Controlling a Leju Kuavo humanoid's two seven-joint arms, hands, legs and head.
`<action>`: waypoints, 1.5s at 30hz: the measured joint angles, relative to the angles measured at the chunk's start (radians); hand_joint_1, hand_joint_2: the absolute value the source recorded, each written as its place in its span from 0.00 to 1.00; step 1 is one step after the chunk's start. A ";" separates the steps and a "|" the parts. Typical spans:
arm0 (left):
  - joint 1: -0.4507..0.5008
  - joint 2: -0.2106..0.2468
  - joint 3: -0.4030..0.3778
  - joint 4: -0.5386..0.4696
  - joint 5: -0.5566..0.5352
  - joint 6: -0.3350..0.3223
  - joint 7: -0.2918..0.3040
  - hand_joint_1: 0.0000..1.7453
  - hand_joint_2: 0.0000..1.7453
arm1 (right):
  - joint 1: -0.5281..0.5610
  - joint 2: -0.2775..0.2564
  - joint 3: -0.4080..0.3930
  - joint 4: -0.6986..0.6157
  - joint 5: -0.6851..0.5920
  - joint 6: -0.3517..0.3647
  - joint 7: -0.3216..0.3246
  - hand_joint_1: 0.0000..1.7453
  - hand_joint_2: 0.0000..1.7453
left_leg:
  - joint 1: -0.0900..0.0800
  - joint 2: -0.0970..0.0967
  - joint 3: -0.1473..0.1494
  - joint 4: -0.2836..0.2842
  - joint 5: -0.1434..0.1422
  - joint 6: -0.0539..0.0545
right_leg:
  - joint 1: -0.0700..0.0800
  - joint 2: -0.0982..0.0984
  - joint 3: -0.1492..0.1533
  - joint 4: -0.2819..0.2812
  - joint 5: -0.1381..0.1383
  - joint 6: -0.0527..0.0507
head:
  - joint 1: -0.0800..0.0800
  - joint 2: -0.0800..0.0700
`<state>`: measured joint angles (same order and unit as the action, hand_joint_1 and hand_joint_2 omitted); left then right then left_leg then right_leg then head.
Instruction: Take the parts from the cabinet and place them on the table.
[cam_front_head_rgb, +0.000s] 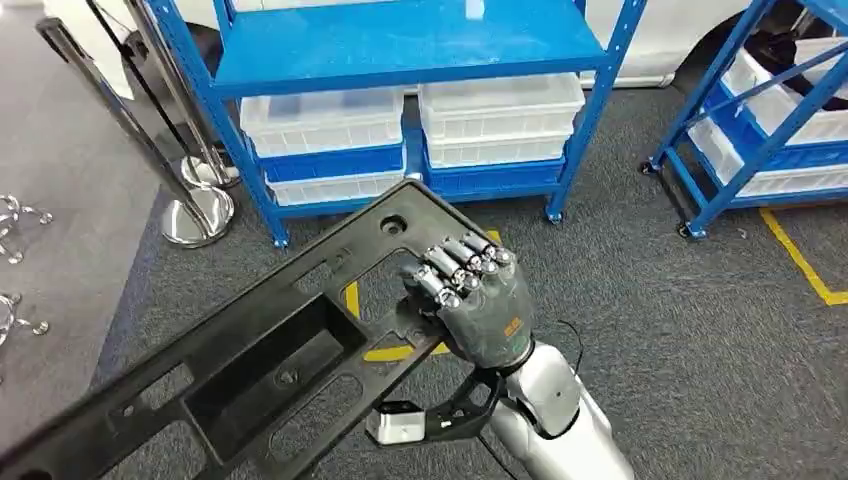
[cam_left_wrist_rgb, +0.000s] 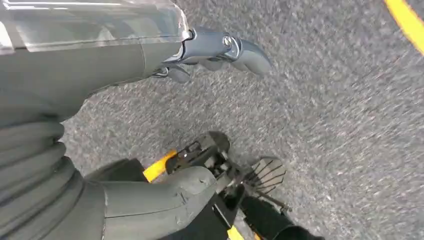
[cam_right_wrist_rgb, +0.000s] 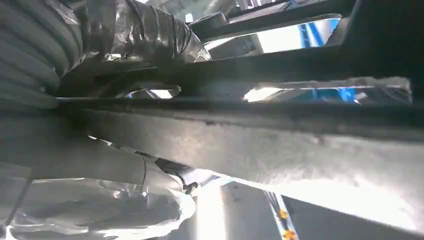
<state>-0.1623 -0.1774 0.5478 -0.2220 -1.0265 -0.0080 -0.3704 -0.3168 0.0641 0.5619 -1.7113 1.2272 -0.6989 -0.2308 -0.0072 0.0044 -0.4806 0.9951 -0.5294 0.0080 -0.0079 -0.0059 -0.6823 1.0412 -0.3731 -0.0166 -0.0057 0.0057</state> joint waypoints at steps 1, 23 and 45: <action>0.001 0.000 0.000 0.000 0.000 0.000 0.000 0.00 1.00 | 0.000 0.001 0.000 0.000 0.001 0.000 -0.001 1.00 1.00 | -0.001 0.000 -0.004 -0.001 0.010 0.007 | 0.000 0.000 0.001 -0.007 0.012 0.006 | -0.001 0.000; 0.004 0.000 -0.006 0.000 0.001 -0.002 0.002 0.00 1.00 | -0.007 -0.003 0.004 0.009 -0.006 0.000 0.008 1.00 1.00 | 0.017 0.003 -0.248 0.328 -0.062 -0.028 | 0.006 0.002 0.065 0.000 -0.080 -0.033 | 0.000 0.000; -0.001 -0.011 -0.024 0.000 -0.006 0.019 -0.034 0.00 1.00 | -0.015 -0.011 0.010 0.014 0.004 0.000 0.033 1.00 1.00 | 0.004 0.008 -0.140 0.036 0.111 0.011 | -0.005 0.007 0.132 0.004 -0.145 0.018 | 0.000 0.000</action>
<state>-0.1631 -0.1881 0.5241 -0.2224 -1.0327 0.0107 -0.4044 -0.3321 0.0526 0.5715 -1.6968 1.2314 -0.6992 -0.1976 -0.0034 0.0125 -0.6201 1.0310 -0.4180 0.0186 -0.0132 0.0009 -0.5507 1.0456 -0.5184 0.0009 -0.0053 0.0057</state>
